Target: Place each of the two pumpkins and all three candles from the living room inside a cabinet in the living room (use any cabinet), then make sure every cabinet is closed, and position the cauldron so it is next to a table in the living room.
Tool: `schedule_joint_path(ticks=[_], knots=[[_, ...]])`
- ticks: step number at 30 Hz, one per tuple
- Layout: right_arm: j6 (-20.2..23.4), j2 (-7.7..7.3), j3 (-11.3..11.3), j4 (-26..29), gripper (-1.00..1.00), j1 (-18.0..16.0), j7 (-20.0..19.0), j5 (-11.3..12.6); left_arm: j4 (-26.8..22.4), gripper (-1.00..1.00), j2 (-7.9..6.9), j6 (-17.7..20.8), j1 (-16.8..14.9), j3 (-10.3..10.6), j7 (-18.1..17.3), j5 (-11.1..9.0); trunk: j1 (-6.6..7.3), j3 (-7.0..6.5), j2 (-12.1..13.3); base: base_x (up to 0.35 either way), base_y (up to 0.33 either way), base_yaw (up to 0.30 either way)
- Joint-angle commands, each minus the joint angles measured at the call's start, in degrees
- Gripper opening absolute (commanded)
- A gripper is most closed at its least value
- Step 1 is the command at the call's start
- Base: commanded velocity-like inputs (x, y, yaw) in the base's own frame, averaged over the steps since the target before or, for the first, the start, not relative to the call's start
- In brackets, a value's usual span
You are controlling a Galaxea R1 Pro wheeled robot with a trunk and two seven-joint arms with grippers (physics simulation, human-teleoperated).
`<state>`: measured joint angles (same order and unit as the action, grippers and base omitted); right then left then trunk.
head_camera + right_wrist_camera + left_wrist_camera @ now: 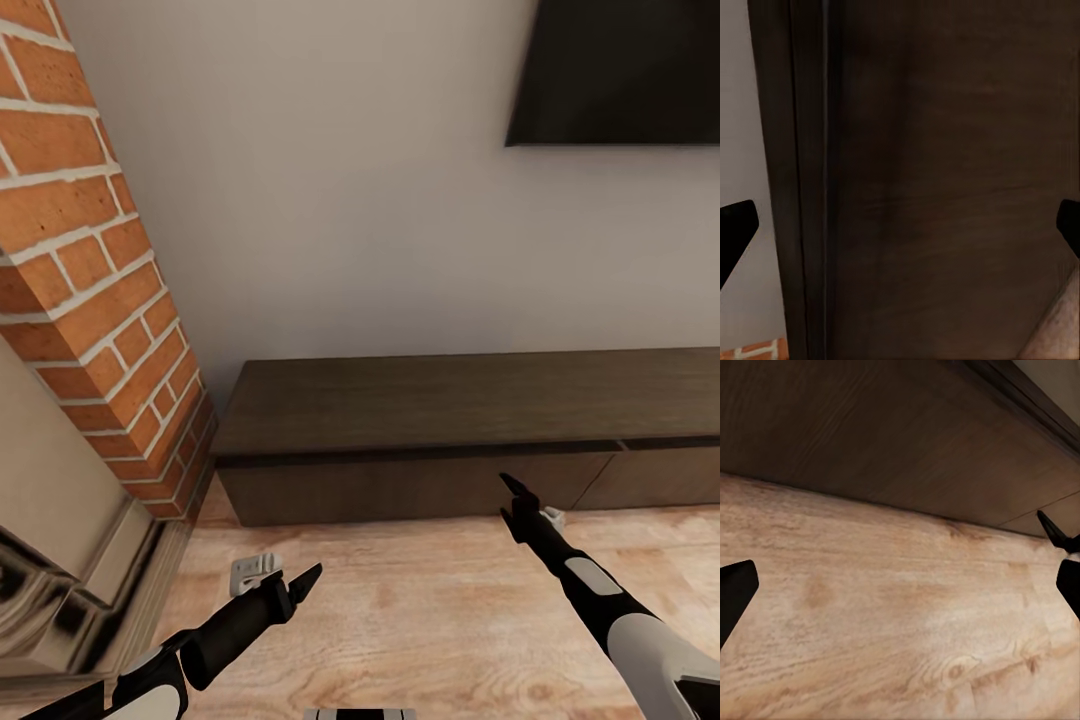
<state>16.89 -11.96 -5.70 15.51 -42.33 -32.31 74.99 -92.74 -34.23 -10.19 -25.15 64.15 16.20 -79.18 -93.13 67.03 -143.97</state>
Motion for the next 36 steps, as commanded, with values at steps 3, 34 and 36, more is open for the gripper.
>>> schedule_joint_path(ticks=[3, 34, 36], knots=[[0.43, -0.08, -0.37, 0.0, 1.0, -0.03, -0.65, -0.22, -0.07, 1.0, -0.04, -0.53, -0.13, 0.27, 0.2, -0.46, 0.01, 0.05, -0.02, 0.013, 0.0, 0.0], [-0.99, -0.17, -0.37, -0.14, 1.0, -0.03, -1.73, -0.98, -0.07, 1.0, -0.04, -0.57, -0.16, 0.36, 0.15, -0.34, 0.01, 0.05, -0.02, 0.064, 0.0, 0.0], [-1.29, -0.17, -0.37, -0.15, 1.0, -0.03, -1.73, -0.98, -0.07, 1.0, -0.04, -0.55, -0.16, 0.36, 0.15, -0.34, 0.01, 0.05, -0.02, 0.012, 0.0, 0.0]])
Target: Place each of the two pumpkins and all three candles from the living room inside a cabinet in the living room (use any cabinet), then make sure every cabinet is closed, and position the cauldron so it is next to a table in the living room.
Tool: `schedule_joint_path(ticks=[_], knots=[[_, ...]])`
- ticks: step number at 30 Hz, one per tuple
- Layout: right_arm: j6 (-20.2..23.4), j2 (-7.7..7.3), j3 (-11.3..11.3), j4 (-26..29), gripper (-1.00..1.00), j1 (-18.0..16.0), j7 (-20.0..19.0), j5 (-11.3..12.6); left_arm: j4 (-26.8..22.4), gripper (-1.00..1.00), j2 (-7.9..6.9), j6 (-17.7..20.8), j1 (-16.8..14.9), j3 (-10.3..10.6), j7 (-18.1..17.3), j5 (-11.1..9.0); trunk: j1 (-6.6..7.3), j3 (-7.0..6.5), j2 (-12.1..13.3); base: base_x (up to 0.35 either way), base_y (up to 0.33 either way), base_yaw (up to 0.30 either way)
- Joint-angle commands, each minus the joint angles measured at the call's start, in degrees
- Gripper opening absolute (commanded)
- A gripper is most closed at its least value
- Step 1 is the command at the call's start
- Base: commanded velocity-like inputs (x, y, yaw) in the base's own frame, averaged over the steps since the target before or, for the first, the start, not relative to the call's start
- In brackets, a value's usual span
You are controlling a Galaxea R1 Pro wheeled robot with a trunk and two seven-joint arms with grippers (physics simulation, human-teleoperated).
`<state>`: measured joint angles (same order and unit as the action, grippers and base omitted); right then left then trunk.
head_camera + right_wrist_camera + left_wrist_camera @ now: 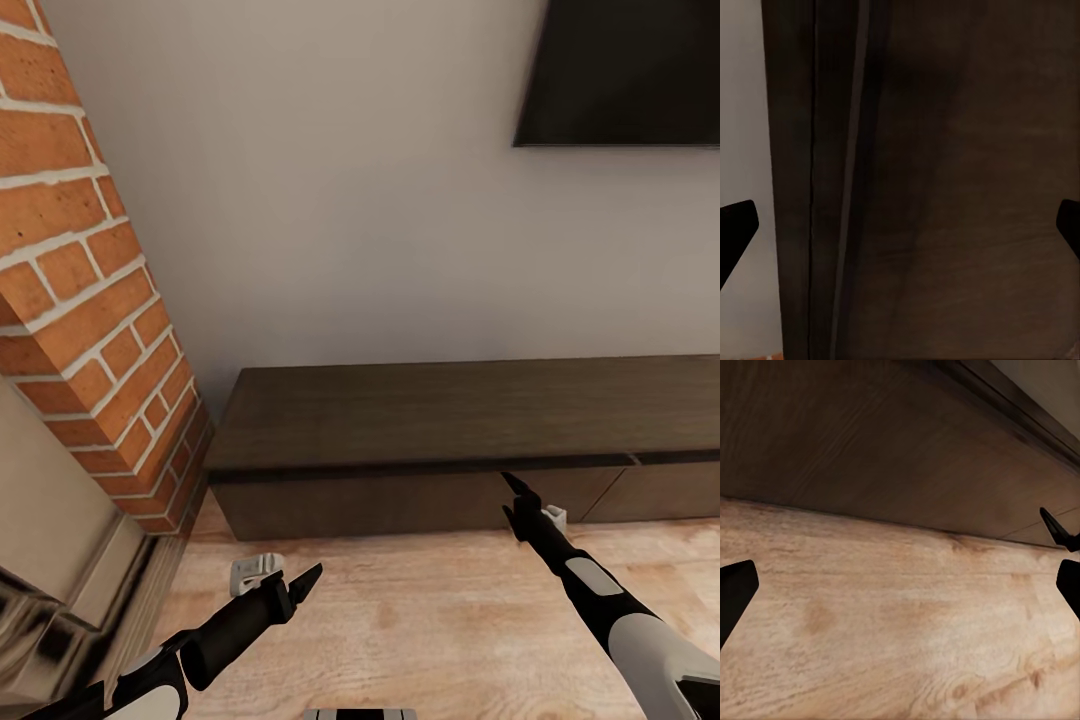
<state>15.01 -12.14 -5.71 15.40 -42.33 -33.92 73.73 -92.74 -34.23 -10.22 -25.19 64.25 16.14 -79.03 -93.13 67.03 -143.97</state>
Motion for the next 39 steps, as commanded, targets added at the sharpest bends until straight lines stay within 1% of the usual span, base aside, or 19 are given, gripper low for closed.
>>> schedule_joint_path(ticks=[1, 16, 27, 34, 39], knots=[[0.49, 0.02, -0.36, -0.05, 1.0, -0.03, -0.12, 0.27, -0.07, 1.0, -0.04, -0.52, -0.12, 0.26, 0.21, -0.48, 0.01, 0.05, -0.02, 0.007, 0.0, 0.0], [0.29, 0.23, -0.43, -0.08, 1.0, -0.03, -0.12, 0.27, -0.07, 1.0, -0.04, -0.56, -0.11, 0.27, 0.18, -0.51, 0.01, 0.05, -0.02, 0.005, 0.0, 0.0], [0.28, 0.2, -0.47, -0.25, 1.0, -0.03, -0.18, 0.27, -0.07, 1.0, -0.13, -0.52, -0.12, 0.27, -0.82, -0.51, 0.01, 0.05, -0.02, 0.048, 0.0, 0.0], [0.27, 0.26, -0.53, -0.43, 1.0, -0.03, -0.18, 0.3, -0.07, 1.0, -0.73, -0.56, -0.1, 0.28, -0.84, -0.51, 0.01, 0.05, -0.02, 0.084, 0.0, 0.0], [0.2, 0.29, -0.53, -0.4, 1.0, -0.03, -0.11, 0.34, -0.07, 1.0, -0.81, -0.59, -0.12, 0.33, -0.9, -0.51, 0.01, 0.05, -0.02, 0.118, 0.0, 0.0]])
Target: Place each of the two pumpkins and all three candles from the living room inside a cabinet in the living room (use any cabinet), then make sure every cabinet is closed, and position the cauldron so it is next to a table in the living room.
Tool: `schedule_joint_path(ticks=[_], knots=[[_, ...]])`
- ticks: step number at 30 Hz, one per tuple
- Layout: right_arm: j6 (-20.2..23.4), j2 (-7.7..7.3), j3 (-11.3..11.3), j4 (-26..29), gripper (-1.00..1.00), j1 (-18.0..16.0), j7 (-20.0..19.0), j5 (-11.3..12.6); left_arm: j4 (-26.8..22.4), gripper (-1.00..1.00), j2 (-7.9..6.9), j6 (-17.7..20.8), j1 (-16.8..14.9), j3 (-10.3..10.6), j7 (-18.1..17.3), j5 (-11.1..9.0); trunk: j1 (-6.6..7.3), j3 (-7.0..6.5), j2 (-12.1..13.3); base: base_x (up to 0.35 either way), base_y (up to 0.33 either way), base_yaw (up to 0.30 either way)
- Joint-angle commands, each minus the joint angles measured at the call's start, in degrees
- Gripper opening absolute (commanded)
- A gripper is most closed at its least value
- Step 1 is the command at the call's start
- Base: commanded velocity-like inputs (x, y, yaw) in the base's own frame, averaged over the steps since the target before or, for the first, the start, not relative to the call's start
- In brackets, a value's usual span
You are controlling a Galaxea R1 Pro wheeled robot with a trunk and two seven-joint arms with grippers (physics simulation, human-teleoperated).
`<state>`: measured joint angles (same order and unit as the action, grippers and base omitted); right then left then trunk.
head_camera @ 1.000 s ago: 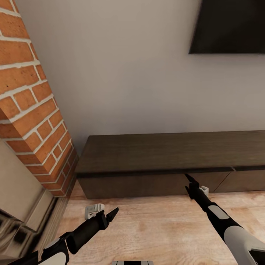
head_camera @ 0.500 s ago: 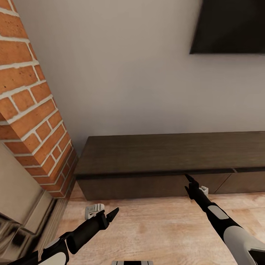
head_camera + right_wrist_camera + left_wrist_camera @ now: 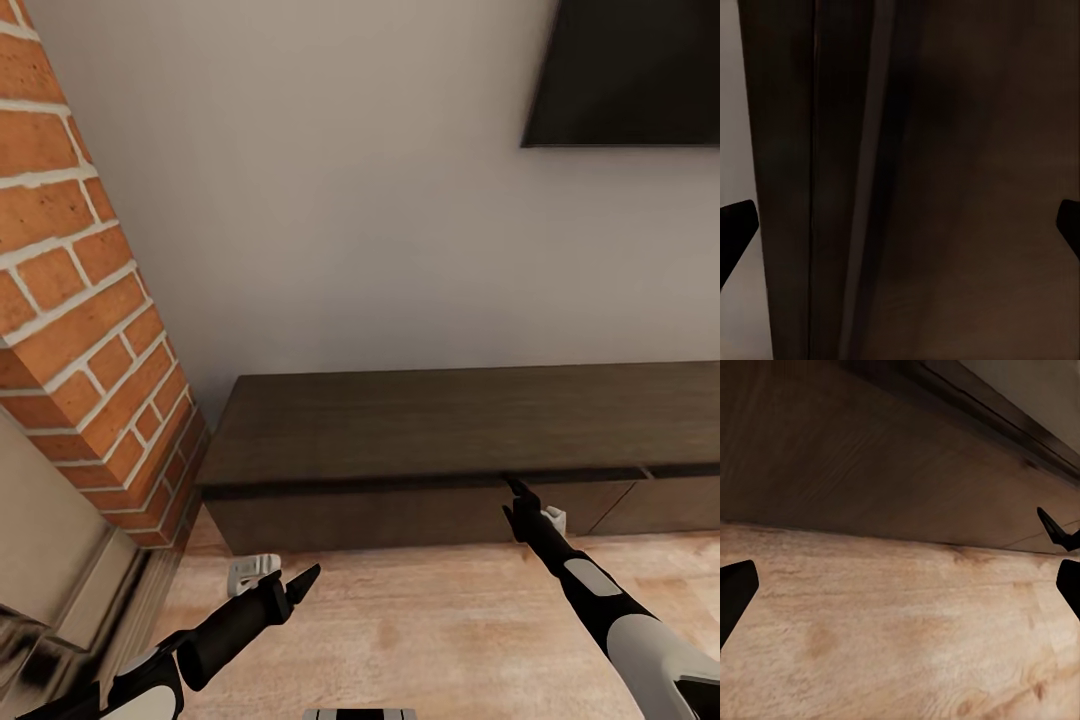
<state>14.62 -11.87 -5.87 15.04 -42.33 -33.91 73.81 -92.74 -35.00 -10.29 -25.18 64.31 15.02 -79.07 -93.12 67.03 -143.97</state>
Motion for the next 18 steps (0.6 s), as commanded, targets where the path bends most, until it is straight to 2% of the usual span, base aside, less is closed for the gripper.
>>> schedule_joint_path(ticks=[1, 18], knots=[[0.56, 0.01, -0.37, -0.02, 1.0, -0.03, -0.11, 0.27, -0.07, 1.0, -0.03, -0.52, -0.13, 0.28, 0.25, -0.47, 0.0, 0.05, -0.02, 0.064, 0.0, 0.0], [0.5, 0.0, -0.39, -0.04, 1.0, -0.03, -0.1, 0.28, -0.07, 1.0, 0.0, -0.51, -0.12, 0.29, 0.26, -0.48, 0.0, 0.05, -0.02, 0.007, 0.0, 0.0]])
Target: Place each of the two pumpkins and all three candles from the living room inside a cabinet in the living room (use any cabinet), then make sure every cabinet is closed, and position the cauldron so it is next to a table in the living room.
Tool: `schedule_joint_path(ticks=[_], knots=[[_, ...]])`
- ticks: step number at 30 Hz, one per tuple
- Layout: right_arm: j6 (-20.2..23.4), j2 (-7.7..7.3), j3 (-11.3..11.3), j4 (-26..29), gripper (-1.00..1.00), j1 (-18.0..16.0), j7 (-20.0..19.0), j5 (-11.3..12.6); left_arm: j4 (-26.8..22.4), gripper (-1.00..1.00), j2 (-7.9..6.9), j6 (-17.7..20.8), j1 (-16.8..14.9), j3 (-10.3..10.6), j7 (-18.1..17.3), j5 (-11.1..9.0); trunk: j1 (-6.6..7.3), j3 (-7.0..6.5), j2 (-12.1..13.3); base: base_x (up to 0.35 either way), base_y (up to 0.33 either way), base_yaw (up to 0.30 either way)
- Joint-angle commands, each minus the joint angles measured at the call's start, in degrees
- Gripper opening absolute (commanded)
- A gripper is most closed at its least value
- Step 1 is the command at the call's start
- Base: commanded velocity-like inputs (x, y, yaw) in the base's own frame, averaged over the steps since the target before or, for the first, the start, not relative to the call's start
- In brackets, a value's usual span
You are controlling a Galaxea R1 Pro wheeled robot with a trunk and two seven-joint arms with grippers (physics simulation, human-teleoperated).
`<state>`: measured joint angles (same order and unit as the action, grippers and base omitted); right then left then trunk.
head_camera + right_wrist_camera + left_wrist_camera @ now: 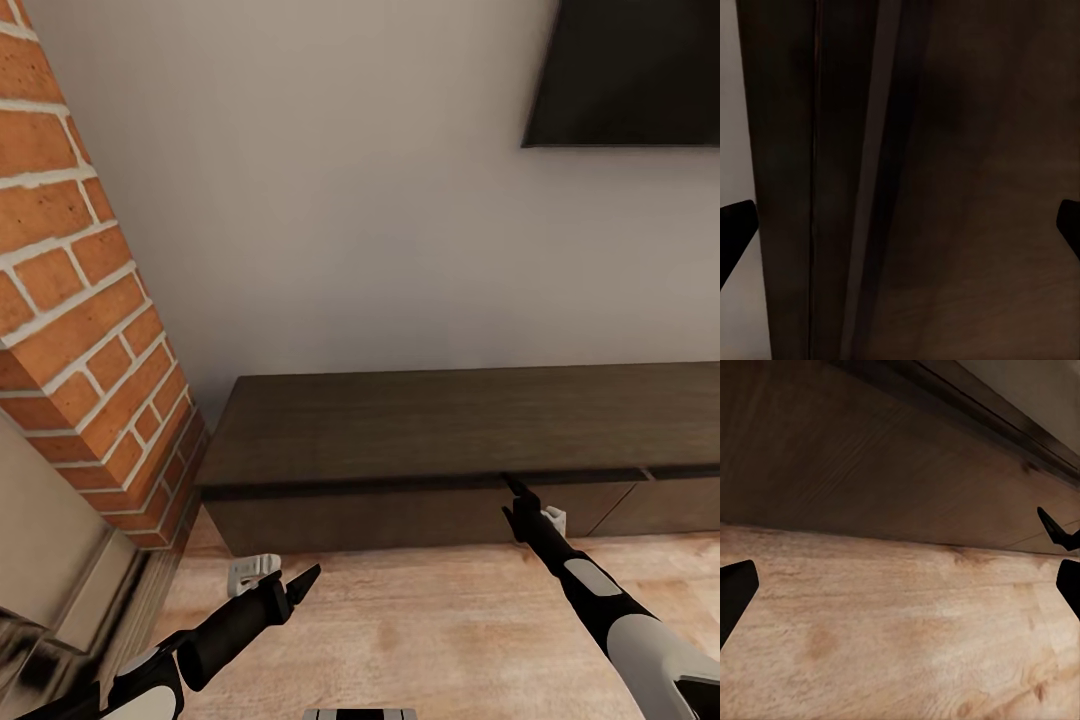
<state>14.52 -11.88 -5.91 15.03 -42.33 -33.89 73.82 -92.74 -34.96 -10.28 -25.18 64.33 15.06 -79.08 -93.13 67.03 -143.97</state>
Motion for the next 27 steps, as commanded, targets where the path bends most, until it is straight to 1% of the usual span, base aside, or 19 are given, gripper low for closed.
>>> schedule_joint_path(ticks=[1, 4, 5, 27], knots=[[0.6, 0.01, -0.35, -0.02, 1.0, -0.03, -0.14, 0.27, -0.07, 1.0, -0.05, -0.53, -0.13, 0.27, 0.2, -0.46, 0.01, 0.05, -0.02, 0.0, 0.0, 0.0], [0.6, 0.01, -0.34, -0.01, 1.0, -0.03, -0.13, 0.27, -0.07, 1.0, -0.05, -0.52, -0.12, 0.27, 0.21, -0.46, 0.01, 0.05, -0.02, 0.0, 0.0, 0.0], [0.63, 0.01, -0.34, 0.04, -1.0, -0.03, -0.13, 0.25, -0.07, 1.0, -0.05, -0.53, -0.11, 0.27, 0.22, -0.46, 0.01, 0.05, -0.02, 0.0, 0.0, 0.0], [0.6, -0.01, -0.33, 0.09, -1.0, -0.03, -0.21, 0.18, -0.07, 1.0, -0.05, -0.53, -0.11, 0.43, 0.2, -0.46, 0.01, 0.05, -0.02, 0.0, 0.0, 0.0]])
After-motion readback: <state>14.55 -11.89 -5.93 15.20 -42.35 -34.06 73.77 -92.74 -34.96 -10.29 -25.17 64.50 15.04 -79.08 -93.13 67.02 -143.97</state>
